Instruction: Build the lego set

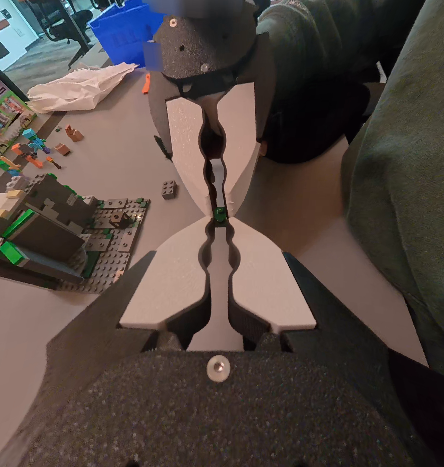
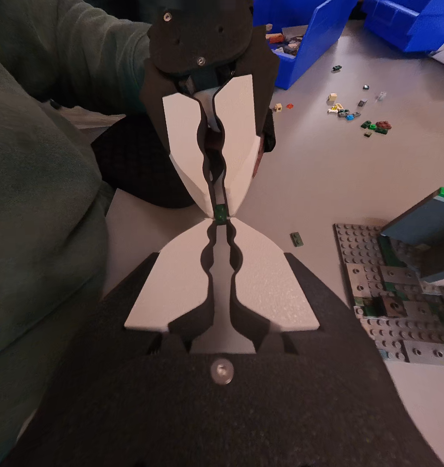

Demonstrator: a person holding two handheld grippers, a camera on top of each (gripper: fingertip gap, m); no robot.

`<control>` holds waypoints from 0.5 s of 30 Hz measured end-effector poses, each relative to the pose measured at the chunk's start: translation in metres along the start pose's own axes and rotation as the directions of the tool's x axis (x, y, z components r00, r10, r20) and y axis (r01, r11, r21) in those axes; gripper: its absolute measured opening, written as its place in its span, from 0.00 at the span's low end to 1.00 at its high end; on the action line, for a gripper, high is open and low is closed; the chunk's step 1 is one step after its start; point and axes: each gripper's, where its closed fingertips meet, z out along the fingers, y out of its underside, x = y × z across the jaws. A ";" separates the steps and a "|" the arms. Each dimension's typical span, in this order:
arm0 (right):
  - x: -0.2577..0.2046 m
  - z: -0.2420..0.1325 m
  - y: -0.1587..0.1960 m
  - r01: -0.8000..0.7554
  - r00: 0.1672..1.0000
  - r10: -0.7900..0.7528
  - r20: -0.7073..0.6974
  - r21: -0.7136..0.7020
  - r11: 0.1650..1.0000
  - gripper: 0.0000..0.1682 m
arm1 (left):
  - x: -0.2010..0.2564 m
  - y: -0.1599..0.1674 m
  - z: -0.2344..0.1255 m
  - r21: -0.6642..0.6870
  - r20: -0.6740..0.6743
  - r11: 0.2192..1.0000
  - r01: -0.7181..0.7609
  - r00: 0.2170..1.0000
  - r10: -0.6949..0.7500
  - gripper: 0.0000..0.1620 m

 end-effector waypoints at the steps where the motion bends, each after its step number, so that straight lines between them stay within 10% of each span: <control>1: 0.000 0.001 0.001 -0.002 1.000 0.002 0.001 -0.005 1.000 0.04 | 0.000 0.002 0.000 -0.009 -0.001 1.000 0.001 1.000 -0.001 0.05; 15: 0.031 -0.003 0.012 -0.025 0.990 0.024 -0.140 -0.010 1.000 0.08 | -0.044 0.040 -0.013 -0.116 0.037 0.983 0.143 0.990 -0.140 0.05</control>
